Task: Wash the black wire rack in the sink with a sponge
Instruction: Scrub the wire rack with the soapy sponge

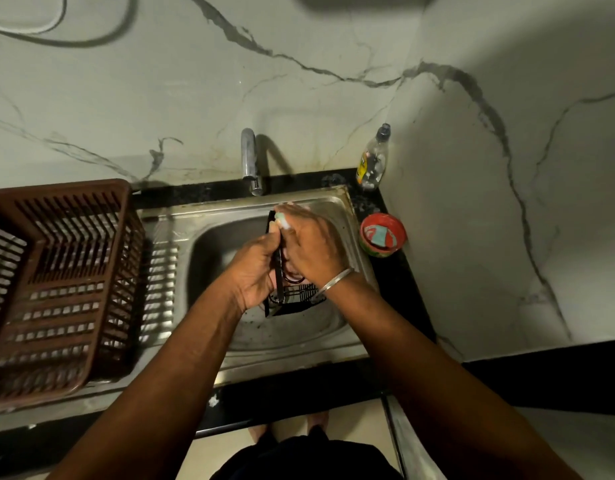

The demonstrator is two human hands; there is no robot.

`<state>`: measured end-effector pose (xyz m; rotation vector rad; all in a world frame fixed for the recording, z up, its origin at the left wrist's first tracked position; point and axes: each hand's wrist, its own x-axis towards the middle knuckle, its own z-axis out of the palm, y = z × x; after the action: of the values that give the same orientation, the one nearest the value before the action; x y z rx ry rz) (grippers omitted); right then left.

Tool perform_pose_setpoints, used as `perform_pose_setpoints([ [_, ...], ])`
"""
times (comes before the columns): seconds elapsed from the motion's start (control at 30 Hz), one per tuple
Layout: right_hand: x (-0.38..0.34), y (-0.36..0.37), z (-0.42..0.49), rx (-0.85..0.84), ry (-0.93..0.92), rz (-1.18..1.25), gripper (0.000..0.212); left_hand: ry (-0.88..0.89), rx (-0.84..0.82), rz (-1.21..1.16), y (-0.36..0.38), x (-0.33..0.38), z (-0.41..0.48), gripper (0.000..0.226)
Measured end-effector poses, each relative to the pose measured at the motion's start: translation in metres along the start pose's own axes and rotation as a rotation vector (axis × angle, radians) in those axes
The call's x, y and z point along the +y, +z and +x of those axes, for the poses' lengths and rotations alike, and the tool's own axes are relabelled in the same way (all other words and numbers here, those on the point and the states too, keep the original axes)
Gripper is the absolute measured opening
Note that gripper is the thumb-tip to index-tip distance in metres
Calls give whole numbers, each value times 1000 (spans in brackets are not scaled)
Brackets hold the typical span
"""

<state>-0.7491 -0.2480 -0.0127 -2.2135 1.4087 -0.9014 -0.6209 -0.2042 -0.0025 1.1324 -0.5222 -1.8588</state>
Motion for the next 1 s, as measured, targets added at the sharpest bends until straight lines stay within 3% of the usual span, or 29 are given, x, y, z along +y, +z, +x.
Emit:
perform_pose_setpoints([
  [0.13, 13, -4, -8, 81, 34, -67, 40, -28, -2, -34, -5, 1, 7, 53],
  [0.47, 10, 6, -34, -9, -91, -47, 50, -5, 101, -156, -14, 3, 21, 53],
  [0.6, 11, 4, -44, 61, -77, 30, 47, 2, 81, -222, -14, 5, 20, 73],
  [0.83, 9, 11, -64, 70, -238, 15, 45, 19, 129, -314, -19, 10, 22, 53],
  [1.0, 10, 15, -69, 133, -215, -6, 47, 16, 125, -383, -12, 16, 24, 59],
])
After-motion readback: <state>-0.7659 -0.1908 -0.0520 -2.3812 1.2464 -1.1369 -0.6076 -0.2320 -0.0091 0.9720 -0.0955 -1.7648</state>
